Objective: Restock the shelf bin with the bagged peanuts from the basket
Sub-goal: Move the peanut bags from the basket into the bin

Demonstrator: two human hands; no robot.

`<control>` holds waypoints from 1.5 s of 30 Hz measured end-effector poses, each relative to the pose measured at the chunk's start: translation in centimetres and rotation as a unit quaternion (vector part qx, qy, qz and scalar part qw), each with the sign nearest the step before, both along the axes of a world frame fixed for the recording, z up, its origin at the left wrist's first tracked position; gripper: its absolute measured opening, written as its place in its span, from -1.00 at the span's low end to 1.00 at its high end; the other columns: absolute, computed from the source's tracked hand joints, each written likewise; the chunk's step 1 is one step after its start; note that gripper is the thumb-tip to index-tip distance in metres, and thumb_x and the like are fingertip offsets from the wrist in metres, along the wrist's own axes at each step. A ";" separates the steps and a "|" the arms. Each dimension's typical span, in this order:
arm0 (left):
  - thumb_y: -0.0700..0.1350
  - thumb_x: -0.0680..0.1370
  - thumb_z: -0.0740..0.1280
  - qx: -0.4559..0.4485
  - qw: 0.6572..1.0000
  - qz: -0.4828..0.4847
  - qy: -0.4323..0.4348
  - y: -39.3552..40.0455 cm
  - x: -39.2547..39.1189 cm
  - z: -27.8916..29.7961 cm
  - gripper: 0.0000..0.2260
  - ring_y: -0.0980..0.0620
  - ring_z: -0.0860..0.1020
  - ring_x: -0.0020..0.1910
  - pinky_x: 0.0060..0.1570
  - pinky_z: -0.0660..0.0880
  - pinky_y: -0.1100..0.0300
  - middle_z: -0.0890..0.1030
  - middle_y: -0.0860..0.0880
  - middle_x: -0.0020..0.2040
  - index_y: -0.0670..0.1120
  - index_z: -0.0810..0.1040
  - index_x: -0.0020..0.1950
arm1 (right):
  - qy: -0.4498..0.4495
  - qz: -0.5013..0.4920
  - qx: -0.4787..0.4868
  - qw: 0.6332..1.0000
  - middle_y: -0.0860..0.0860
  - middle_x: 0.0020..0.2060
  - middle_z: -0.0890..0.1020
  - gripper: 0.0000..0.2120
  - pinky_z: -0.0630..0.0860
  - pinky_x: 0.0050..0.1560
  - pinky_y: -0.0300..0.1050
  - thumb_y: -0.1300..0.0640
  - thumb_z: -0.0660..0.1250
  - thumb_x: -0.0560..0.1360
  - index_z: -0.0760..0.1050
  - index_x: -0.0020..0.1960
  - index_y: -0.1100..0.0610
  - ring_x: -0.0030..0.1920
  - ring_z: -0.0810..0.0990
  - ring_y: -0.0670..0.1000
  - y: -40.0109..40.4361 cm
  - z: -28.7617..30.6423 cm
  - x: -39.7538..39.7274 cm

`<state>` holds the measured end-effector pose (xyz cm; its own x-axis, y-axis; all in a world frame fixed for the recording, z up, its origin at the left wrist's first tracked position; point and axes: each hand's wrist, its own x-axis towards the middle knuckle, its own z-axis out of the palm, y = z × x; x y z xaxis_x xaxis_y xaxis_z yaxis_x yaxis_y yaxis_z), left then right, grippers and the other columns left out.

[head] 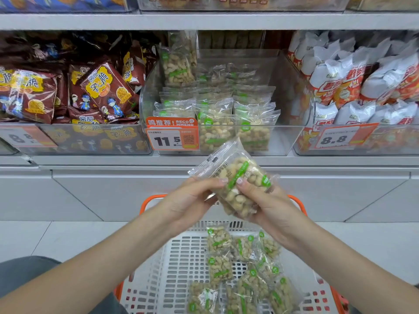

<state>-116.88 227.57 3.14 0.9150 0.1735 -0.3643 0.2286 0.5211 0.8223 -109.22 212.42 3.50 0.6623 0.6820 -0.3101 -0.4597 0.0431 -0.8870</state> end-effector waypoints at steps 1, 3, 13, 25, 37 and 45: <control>0.00 0.17 0.54 -0.002 1.000 -0.022 0.011 1.0 0.0 0.6 -0.49 -0.02 0.53 0.04 0.18 0.39 0.12 0.63 -0.12 0.00 -0.16 0.59 0.05 | -0.035 -0.002 -0.013 0.999 0.17 0.00 0.66 -0.19 0.61 -0.05 0.11 0.05 0.62 0.19 0.37 0.36 0.14 -0.05 0.64 0.17 -0.3 0.2 0.7; 0.24 0.20 0.48 -0.060 0.994 -0.086 0.038 3.6 0.0 1.7 -0.26 -0.13 0.47 0.22 0.33 0.28 -0.03 0.55 -0.16 0.19 -0.16 0.51 0.25 | -0.130 0.020 -0.054 0.990 0.03 -0.08 0.70 -0.11 0.62 -0.05 0.03 0.14 0.63 0.18 0.30 0.40 -0.11 -0.10 0.67 0.05 -1.1 1.2 1.9; 0.16 0.25 0.54 0.309 0.873 -0.374 0.061 0.8 -0.7 2.9 -0.40 0.00 0.60 0.14 0.25 0.47 -0.04 0.64 -0.05 0.14 -0.06 0.54 0.21 | -0.370 0.229 -0.124 0.892 0.02 -0.04 0.55 0.04 0.57 -0.11 -0.21 0.27 0.57 0.28 0.06 0.42 -0.42 -0.07 0.63 -0.10 -1.9 2.5 1.4; 0.00 0.23 0.54 0.319 0.919 -0.223 0.063 -0.8 -1.2 0.6 -0.48 0.07 0.63 0.07 0.18 0.52 0.02 0.67 0.03 0.05 -0.01 0.52 0.15 | -0.319 0.143 -0.060 0.935 0.20 -0.02 0.67 -0.76 0.52 -0.19 -0.31 0.01 0.27 0.47 0.65 -0.02 0.09 -0.13 0.59 -0.06 -1.1 1.8 1.5; -0.08 0.26 0.52 0.257 0.953 -0.154 0.045 -2.6 -1.3 -0.7 -0.41 0.05 0.62 0.08 0.08 0.57 0.07 0.65 0.02 0.10 -0.01 0.44 0.25 | -0.379 -0.021 -0.090 0.921 -0.12 -0.44 0.58 -0.81 0.44 -0.34 -0.26 0.12 0.33 0.54 0.58 -0.25 0.04 -0.41 0.51 -0.14 -0.5 0.6 1.5; -0.13 0.23 0.50 0.210 0.976 -0.054 0.014 -1.5 -0.7 0.1 -0.42 -0.03 0.64 0.04 -0.05 0.60 0.08 0.66 -0.04 0.10 -0.02 0.44 0.23 | -0.149 0.036 -0.069 0.986 -0.04 0.26 0.53 -0.03 0.55 0.09 -0.04 -0.37 0.55 -0.02 0.23 0.30 -0.23 0.16 0.59 0.00 -1.3 0.2 1.6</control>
<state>-117.57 226.03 3.24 0.9272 0.2157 -0.3063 0.2884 0.1108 0.9511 -107.65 211.11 3.74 0.6893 0.6957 -0.2020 -0.1745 -0.1111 -0.9784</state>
